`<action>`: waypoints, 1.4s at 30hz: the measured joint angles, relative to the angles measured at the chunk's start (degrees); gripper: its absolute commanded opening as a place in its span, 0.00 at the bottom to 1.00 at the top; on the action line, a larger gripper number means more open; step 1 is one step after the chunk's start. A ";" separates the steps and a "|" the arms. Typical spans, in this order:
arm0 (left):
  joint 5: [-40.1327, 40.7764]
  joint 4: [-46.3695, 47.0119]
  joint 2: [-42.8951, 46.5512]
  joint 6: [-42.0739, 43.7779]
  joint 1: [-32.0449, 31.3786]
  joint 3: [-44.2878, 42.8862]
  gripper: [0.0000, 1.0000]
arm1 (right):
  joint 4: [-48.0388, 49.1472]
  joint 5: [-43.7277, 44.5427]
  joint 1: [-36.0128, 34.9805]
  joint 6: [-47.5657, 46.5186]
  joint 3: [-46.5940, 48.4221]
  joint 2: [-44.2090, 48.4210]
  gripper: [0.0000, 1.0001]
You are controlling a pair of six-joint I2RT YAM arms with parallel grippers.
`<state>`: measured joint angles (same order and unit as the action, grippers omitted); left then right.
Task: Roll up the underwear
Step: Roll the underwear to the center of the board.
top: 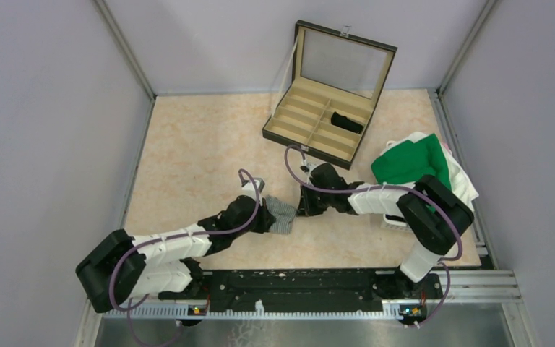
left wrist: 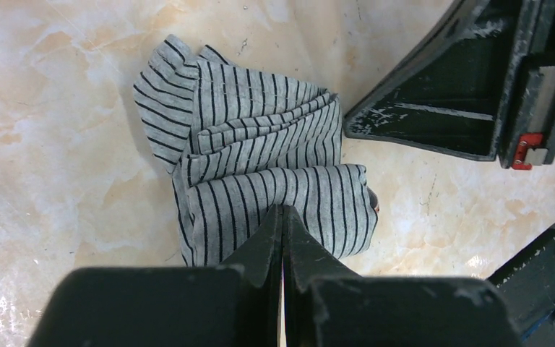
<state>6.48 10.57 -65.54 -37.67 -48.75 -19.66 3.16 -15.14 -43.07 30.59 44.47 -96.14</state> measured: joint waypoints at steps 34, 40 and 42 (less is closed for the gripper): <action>1.95 5.57 -11.23 -4.55 0.35 -4.02 0.00 | 26.93 7.78 -19.65 -62.86 -21.90 18.08 0.57; 1.95 5.60 -11.34 -4.68 0.35 -4.02 0.00 | 28.89 11.13 -22.36 -67.28 -21.66 13.46 0.64; 1.95 5.77 -11.47 -4.68 0.39 -4.02 0.00 | 30.10 13.00 -23.41 -68.87 -21.07 11.52 0.64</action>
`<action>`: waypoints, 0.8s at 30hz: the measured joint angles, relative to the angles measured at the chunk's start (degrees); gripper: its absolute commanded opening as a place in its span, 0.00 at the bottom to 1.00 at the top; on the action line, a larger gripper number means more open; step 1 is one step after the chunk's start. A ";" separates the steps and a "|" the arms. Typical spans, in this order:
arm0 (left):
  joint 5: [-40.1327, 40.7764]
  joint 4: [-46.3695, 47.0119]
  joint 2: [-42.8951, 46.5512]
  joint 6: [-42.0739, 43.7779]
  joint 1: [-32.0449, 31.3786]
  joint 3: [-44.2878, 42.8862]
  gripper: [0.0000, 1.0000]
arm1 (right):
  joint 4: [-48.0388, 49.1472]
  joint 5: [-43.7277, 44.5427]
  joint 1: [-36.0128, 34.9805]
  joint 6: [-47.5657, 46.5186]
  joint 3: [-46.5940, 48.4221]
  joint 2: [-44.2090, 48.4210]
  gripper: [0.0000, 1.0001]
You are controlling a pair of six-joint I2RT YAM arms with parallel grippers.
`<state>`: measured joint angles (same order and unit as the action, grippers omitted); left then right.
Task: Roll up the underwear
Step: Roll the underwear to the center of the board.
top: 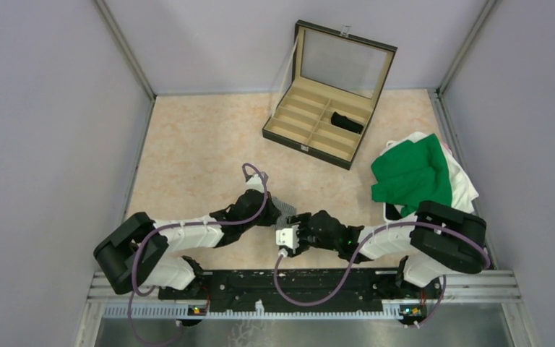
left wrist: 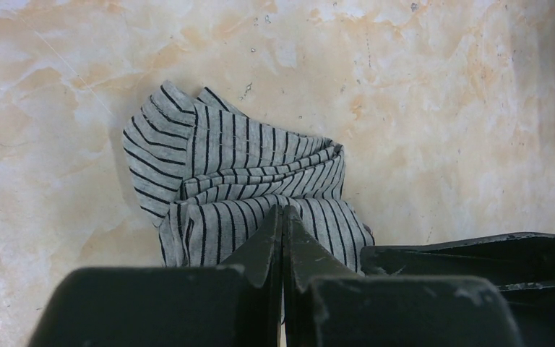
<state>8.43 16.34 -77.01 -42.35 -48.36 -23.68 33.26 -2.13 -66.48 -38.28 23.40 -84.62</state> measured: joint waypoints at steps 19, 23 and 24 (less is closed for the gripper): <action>-1.03 0.42 -0.02 0.02 0.76 0.00 0.00 | 15.39 15.21 -4.24 -11.74 0.22 -12.46 0.17; -1.51 0.46 0.26 0.07 1.03 0.00 0.00 | 15.17 15.54 -4.28 -10.99 0.24 -12.48 0.00; -1.60 0.31 0.50 0.09 1.09 0.00 0.00 | 14.69 15.45 -4.28 -10.36 0.28 -12.13 0.00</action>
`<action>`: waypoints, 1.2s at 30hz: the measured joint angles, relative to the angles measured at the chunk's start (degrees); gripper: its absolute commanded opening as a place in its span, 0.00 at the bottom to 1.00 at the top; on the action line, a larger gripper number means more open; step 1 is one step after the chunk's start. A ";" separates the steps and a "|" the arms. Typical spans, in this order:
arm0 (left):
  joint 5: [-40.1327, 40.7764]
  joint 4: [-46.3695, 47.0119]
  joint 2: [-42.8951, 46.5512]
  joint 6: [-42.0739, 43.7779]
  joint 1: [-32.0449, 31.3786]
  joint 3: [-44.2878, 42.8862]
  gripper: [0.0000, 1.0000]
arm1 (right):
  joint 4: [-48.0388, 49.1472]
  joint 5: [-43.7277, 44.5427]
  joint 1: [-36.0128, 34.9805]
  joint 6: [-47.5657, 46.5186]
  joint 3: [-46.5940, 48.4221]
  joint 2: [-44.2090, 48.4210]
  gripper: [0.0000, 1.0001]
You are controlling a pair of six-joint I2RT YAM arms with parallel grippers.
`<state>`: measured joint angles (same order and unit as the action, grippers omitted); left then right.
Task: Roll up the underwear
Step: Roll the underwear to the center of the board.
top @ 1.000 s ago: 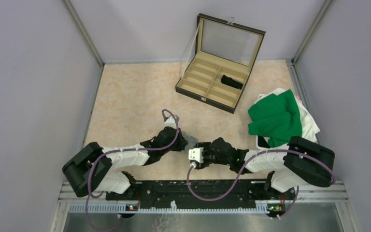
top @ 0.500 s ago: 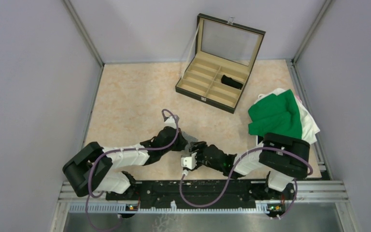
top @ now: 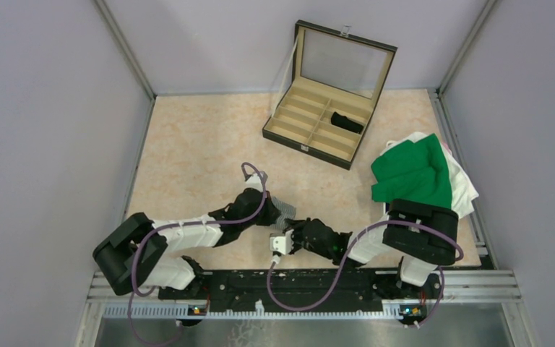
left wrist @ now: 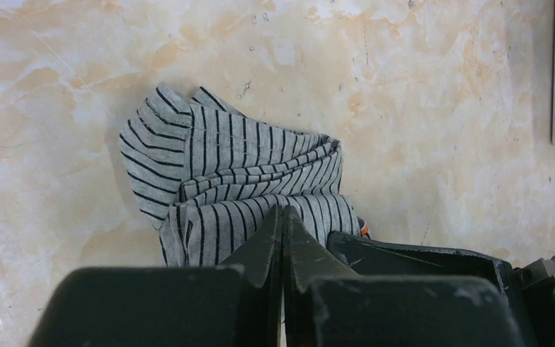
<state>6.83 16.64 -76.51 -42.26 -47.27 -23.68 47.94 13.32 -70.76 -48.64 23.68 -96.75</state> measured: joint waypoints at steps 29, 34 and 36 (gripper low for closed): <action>-3.13 -24.06 25.14 6.10 1.38 -1.03 0.02 | -20.96 -19.19 4.00 51.93 3.06 12.44 0.00; -4.52 -24.46 26.93 6.91 1.38 -0.50 0.02 | -18.67 -24.94 8.61 61.13 2.93 11.32 0.00; -4.98 -24.41 27.15 7.21 1.38 -0.48 0.02 | -17.25 -26.84 10.29 64.67 2.45 11.06 0.00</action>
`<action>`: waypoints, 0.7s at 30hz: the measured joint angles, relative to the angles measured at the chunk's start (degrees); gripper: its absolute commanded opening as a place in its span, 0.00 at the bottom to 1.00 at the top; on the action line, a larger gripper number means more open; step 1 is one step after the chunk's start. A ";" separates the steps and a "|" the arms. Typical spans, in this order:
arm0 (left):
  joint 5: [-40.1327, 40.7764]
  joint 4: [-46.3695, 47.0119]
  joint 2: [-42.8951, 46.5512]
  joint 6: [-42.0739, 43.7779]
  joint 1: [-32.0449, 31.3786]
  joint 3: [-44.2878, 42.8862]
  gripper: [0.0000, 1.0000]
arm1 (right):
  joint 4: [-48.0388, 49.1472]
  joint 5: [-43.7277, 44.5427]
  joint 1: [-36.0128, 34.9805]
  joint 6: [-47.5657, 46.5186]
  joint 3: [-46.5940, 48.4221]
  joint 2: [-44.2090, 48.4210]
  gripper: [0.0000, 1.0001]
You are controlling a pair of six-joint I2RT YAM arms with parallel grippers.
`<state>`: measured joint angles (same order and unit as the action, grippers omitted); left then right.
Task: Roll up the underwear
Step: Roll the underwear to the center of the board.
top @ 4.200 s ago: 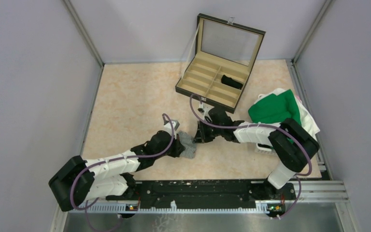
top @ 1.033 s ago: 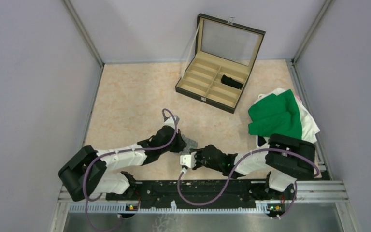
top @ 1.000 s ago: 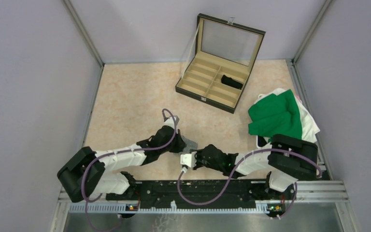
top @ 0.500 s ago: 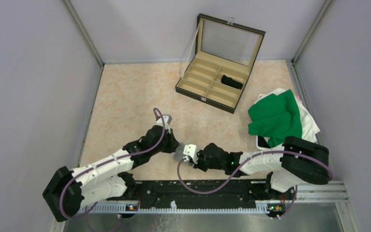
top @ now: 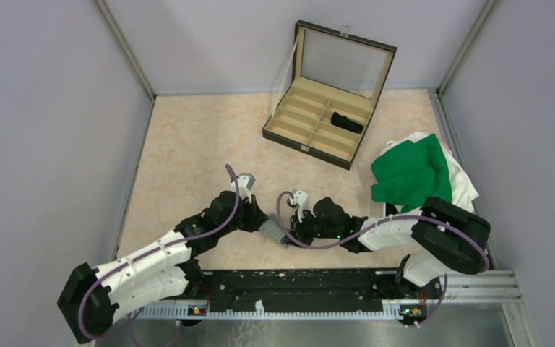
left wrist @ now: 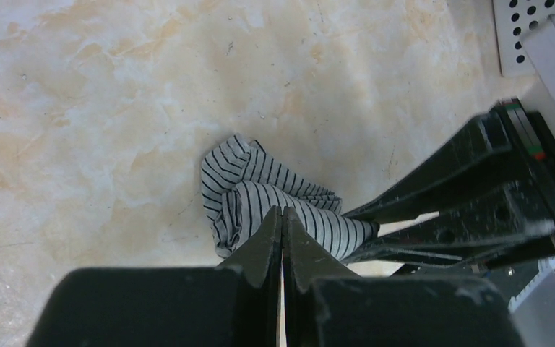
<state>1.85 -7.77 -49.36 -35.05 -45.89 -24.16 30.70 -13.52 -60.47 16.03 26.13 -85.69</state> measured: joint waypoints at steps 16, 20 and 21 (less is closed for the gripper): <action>-6.67 3.28 -5.95 2.23 0.04 0.07 0.01 | 10.32 -7.06 8.07 22.62 -4.39 -3.91 0.00; -7.39 4.79 -7.45 2.34 0.04 0.04 0.01 | 10.45 -7.67 8.98 25.35 -4.39 -4.48 0.00; -7.56 5.20 -7.85 2.38 0.04 0.04 0.01 | 10.45 -7.69 9.09 25.83 -4.42 -4.55 0.00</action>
<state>-5.72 -2.57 -57.21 -32.67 -45.84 -24.12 41.15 -21.21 -51.37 41.87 21.71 -90.24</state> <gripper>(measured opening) 0.014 0.105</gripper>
